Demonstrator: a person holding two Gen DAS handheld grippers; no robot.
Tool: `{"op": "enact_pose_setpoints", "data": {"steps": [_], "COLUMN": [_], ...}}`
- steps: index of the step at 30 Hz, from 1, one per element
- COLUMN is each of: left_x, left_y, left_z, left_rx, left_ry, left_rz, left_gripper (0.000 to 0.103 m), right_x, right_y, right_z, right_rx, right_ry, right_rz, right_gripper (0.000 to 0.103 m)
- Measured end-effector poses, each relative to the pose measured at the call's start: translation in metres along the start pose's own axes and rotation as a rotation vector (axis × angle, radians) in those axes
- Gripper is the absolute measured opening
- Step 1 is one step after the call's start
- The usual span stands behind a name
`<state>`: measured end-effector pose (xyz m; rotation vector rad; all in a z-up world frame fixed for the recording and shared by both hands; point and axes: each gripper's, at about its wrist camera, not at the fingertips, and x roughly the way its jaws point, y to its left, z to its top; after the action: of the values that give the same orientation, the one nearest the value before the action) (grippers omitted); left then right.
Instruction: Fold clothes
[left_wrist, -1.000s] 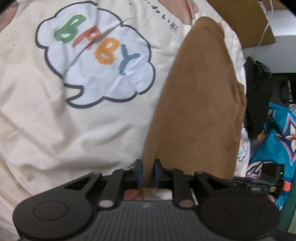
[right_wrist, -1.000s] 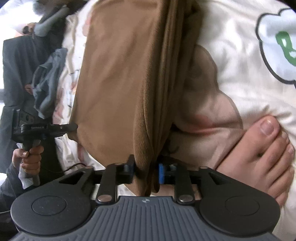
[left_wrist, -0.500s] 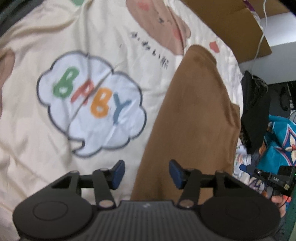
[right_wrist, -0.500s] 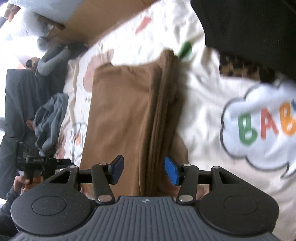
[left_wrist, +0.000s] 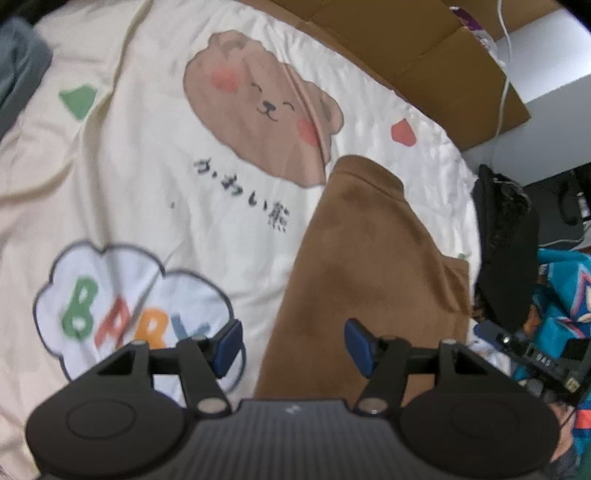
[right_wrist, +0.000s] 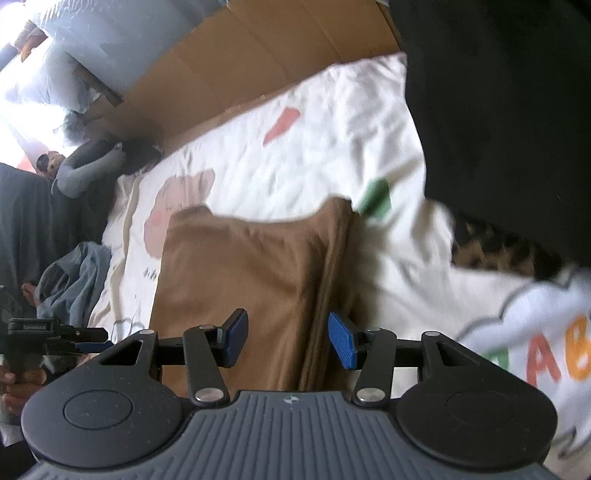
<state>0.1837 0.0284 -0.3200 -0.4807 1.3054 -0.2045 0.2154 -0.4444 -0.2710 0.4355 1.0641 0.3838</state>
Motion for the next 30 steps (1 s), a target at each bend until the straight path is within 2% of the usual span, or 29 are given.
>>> {"op": "enact_pose_setpoints", "data": {"steps": [2, 6, 7, 8, 9, 10, 13, 17, 27, 30], "left_x": [0.004, 0.013, 0.015, 0.017, 0.019, 0.022, 0.031, 0.041, 0.047, 0.055], "left_y": [-0.004, -0.011, -0.013, -0.016, -0.019, -0.021, -0.029, -0.036, -0.057, -0.069], "left_z": [0.007, 0.018, 0.021, 0.022, 0.024, 0.024, 0.024, 0.025, 0.051, 0.062], "left_rx": [0.014, 0.007, 0.010, 0.014, 0.016, 0.021, 0.056, 0.094, 0.132, 0.172], "left_ry": [0.001, 0.005, 0.003, 0.001, 0.002, 0.006, 0.030, 0.051, 0.022, 0.009], "left_rz": [0.032, 0.034, 0.034, 0.037, 0.041, 0.043, 0.065, 0.095, 0.093, 0.111], "left_gripper": [0.066, 0.066, 0.066, 0.066, 0.066, 0.066, 0.067, 0.067, 0.067, 0.068], "right_x": [0.009, 0.024, 0.029, 0.032, 0.035, 0.037, 0.039, 0.040, 0.035, 0.030], "right_y": [0.000, -0.002, -0.004, -0.005, -0.006, -0.008, -0.017, -0.025, -0.052, -0.058], "right_z": [0.007, 0.016, 0.017, 0.018, 0.018, 0.017, 0.015, 0.011, -0.004, -0.004], "right_rx": [0.006, -0.002, -0.005, -0.012, -0.015, -0.012, 0.024, 0.058, 0.226, 0.286], "right_ry": [-0.010, -0.008, 0.006, 0.016, 0.020, 0.024, 0.026, 0.026, 0.033, 0.032], "right_rz": [-0.010, -0.061, -0.074, -0.086, -0.103, -0.120, -0.126, -0.110, -0.062, -0.038], "right_gripper": [0.056, 0.055, 0.051, 0.040, 0.036, 0.026, 0.017, 0.012, 0.012, 0.025]}}
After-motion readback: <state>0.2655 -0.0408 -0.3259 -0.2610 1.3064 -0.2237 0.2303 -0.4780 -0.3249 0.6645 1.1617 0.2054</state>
